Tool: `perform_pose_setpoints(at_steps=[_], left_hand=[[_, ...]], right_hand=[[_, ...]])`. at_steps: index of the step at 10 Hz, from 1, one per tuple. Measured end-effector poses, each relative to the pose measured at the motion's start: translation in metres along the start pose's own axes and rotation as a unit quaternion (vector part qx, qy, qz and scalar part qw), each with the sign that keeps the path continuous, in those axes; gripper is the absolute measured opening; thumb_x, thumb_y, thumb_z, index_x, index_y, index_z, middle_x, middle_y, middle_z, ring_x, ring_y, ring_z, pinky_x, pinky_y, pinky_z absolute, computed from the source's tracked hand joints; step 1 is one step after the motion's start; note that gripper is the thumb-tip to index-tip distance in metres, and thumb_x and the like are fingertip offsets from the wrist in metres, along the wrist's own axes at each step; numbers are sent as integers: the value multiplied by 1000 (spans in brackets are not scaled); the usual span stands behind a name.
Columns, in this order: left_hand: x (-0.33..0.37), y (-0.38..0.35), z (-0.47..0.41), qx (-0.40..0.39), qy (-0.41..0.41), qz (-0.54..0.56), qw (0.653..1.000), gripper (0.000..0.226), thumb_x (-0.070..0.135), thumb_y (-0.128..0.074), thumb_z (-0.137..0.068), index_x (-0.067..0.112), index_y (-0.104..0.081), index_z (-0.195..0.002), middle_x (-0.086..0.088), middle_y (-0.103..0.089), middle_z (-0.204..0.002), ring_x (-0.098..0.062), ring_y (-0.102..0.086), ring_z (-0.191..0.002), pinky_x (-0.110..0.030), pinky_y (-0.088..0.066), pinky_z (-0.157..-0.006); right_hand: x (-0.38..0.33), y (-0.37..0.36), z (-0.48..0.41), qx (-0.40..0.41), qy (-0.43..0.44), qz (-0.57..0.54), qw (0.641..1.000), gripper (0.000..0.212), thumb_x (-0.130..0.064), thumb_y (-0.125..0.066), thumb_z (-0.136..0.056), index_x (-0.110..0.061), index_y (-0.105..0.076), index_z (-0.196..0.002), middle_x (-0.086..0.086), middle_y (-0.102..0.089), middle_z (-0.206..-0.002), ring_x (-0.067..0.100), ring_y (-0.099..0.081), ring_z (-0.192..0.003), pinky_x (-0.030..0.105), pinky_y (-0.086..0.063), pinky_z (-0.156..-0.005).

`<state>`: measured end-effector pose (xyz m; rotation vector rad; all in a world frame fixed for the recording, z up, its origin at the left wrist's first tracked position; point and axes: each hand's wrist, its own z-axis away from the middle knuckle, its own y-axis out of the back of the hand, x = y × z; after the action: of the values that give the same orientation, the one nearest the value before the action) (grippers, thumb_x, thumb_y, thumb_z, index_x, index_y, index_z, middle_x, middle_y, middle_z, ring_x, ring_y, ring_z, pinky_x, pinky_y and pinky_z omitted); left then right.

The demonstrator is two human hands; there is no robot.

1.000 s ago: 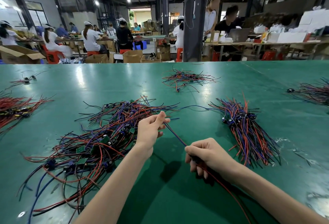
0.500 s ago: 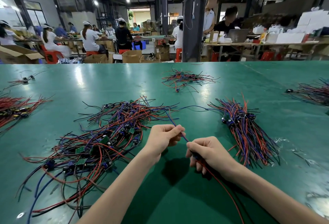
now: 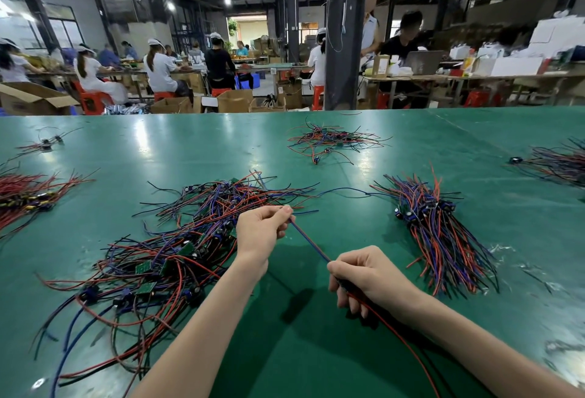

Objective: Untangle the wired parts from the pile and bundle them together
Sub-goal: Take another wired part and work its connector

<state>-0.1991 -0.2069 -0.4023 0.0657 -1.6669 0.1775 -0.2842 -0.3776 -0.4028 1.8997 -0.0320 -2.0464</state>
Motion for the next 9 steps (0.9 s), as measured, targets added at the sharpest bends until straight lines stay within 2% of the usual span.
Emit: perform_pose_setpoints(at_steps=[2,4,7,9], left_hand=[[0,0,-1,21,13,15,1000,17,11,-73,-81,9,-70,-65,1,-67,-60,-3,-47,-46,-13,-41,-47],[-2,1,-3,48,24,9,999,18,19,-79,-76,11,-67,-66,2,-66,-60,-4,-43,-47,-16,-39,-51],[-4,-2,-5,38,-1,-1,999,22,20,-78,-77,13,-62,-63,10,-60,-48,-3,-37,-44,-13,-35,-47],[-3,-2,-3,30,-4,9,1000,24,21,-78,-77,14,-60,-63,11,-59,-48,-5,-38,-47,-20,-37,-55]], right_hand=[[0,2,0,-6,-1,7,1000,35,-11,-52,-91,-12,-63,-57,11,-59,-50,15,-46,-34,19,-36,-33],[-1,1,0,-10,-5,14,1000,36,-11,-51,-91,-12,-62,-57,11,-58,-49,14,-45,-33,18,-35,-32],[-1,1,0,-12,-4,13,1000,39,-11,-51,-92,-13,-61,-55,9,-58,-48,13,-45,-32,17,-36,-32],[-1,2,2,-12,-3,13,1000,39,-12,-52,-92,-14,-62,-54,9,-58,-48,13,-45,-32,17,-35,-32]])
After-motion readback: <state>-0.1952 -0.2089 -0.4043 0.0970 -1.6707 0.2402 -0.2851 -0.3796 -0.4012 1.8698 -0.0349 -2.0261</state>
